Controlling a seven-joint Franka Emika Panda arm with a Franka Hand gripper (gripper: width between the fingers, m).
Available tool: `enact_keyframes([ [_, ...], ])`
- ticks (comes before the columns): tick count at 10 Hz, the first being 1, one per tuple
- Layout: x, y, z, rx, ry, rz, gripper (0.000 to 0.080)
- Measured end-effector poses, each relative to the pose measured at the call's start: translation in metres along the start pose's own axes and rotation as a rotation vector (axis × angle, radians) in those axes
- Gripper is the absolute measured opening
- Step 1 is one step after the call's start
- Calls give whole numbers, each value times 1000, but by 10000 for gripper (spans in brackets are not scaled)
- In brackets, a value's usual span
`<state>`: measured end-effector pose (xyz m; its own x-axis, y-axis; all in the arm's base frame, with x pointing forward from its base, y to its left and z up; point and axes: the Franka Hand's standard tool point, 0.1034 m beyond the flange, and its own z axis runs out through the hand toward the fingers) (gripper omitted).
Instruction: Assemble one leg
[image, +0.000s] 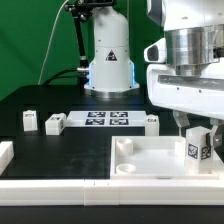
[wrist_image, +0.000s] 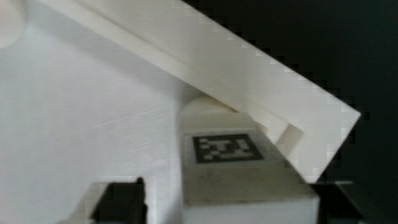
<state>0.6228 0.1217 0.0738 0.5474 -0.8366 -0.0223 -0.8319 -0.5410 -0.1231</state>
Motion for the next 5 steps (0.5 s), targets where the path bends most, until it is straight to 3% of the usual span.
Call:
enact_keyframes([
  [1, 0, -1, -1, -3, -4, -75, 585],
  [5, 0, -2, 0, -17, 5, -520, 647],
])
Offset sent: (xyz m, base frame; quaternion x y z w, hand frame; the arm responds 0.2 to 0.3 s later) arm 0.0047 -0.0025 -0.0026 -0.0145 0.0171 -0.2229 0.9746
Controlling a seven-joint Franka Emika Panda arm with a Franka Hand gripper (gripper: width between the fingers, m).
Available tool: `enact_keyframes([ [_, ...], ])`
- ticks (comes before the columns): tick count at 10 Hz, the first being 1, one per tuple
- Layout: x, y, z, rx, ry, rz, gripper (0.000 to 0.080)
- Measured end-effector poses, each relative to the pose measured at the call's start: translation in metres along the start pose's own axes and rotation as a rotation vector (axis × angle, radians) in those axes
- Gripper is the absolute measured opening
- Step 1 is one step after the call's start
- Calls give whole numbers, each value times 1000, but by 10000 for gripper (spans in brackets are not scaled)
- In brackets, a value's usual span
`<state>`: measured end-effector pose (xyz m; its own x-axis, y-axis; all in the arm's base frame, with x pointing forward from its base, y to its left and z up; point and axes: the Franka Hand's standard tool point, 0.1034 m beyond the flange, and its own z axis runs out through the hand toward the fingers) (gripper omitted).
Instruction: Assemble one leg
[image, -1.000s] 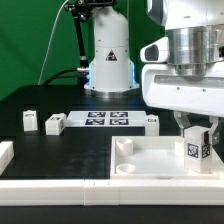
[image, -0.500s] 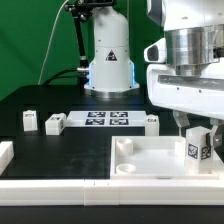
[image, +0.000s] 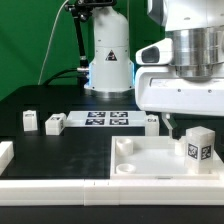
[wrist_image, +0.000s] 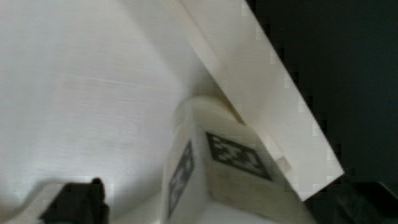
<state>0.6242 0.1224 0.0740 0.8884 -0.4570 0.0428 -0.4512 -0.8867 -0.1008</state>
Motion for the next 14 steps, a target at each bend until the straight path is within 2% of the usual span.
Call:
enact_keyframes([
  [5, 7, 3, -4, -23, -13, -511, 649],
  [9, 7, 5, -2, -22, -8, -655, 625],
  [11, 7, 5, -2, -21, -8, -616, 331],
  [12, 7, 5, -2, -22, -8, -617, 331],
  [13, 6, 5, -2, -18, -8, -562, 290],
  [14, 6, 4, -2, -16, -8, -446, 290],
])
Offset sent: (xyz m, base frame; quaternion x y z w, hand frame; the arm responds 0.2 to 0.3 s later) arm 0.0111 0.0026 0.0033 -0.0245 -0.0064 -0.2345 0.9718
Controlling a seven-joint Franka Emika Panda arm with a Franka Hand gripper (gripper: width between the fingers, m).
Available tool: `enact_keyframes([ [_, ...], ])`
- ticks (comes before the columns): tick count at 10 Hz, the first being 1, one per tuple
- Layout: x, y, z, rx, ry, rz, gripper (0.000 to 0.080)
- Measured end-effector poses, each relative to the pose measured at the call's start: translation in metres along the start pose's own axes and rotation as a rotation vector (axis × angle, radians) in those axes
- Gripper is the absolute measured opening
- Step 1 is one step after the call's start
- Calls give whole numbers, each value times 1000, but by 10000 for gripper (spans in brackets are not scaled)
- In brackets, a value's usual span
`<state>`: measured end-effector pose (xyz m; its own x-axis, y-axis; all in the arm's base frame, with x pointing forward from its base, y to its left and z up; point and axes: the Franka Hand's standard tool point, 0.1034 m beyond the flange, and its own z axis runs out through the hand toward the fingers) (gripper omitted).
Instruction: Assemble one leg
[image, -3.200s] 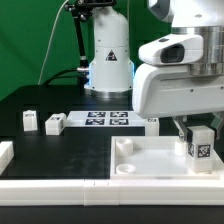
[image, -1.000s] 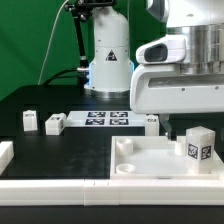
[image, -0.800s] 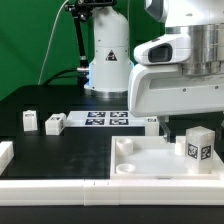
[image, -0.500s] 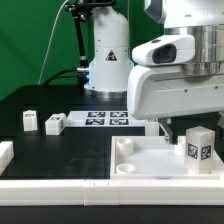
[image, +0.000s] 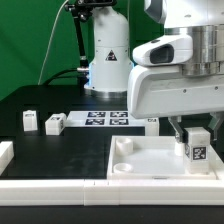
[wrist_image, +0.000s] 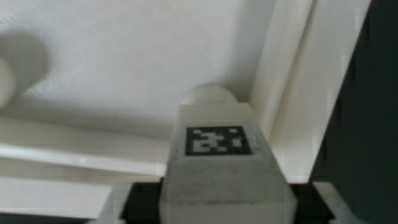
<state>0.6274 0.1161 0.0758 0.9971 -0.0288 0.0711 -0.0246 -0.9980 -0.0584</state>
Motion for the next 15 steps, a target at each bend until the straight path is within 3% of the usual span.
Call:
enact_keyframes([
  [8, -2, -5, 0, 43, 33, 914, 291],
  [11, -1, -4, 0, 41, 29, 980, 291],
  [13, -2, -4, 1, 40, 28, 955, 537],
  [14, -2, -4, 1, 28, 29, 853, 537],
  [15, -2, -6, 0, 14, 27, 710, 631],
])
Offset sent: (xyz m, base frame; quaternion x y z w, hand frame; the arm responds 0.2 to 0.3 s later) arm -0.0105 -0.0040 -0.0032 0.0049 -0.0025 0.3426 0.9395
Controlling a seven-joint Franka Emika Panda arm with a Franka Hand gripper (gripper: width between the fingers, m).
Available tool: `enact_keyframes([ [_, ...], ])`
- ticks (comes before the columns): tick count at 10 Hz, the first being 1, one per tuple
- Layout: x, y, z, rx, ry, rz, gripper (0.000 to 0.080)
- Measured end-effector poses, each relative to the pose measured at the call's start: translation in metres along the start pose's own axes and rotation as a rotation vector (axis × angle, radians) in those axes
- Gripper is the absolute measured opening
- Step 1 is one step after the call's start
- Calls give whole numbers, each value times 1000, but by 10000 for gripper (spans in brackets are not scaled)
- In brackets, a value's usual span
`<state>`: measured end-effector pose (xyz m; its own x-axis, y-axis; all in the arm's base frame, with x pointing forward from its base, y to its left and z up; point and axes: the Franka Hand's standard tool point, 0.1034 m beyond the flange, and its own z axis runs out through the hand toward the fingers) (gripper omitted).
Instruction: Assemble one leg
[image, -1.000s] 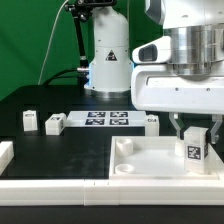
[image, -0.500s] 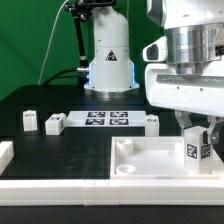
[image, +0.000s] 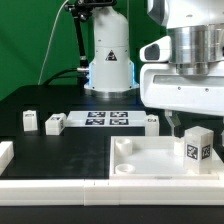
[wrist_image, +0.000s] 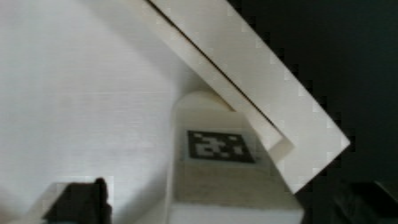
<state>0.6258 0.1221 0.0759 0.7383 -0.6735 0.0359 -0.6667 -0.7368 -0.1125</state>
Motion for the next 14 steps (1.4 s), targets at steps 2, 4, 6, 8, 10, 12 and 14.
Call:
enact_keyframes([
  [2, -1, -2, -1, -5, 3, -211, 645],
  [4, 1, -2, -1, -8, 7, -464, 649],
  [6, 5, 2, 4, -13, 1, -736, 649],
  [8, 5, 2, 5, -21, 2, -922, 649],
  [10, 5, 1, 5, -29, 4, -1023, 649],
  [12, 7, 3, 5, -39, 6, -1133, 649],
  [14, 7, 3, 5, -39, 6, -1130, 367],
])
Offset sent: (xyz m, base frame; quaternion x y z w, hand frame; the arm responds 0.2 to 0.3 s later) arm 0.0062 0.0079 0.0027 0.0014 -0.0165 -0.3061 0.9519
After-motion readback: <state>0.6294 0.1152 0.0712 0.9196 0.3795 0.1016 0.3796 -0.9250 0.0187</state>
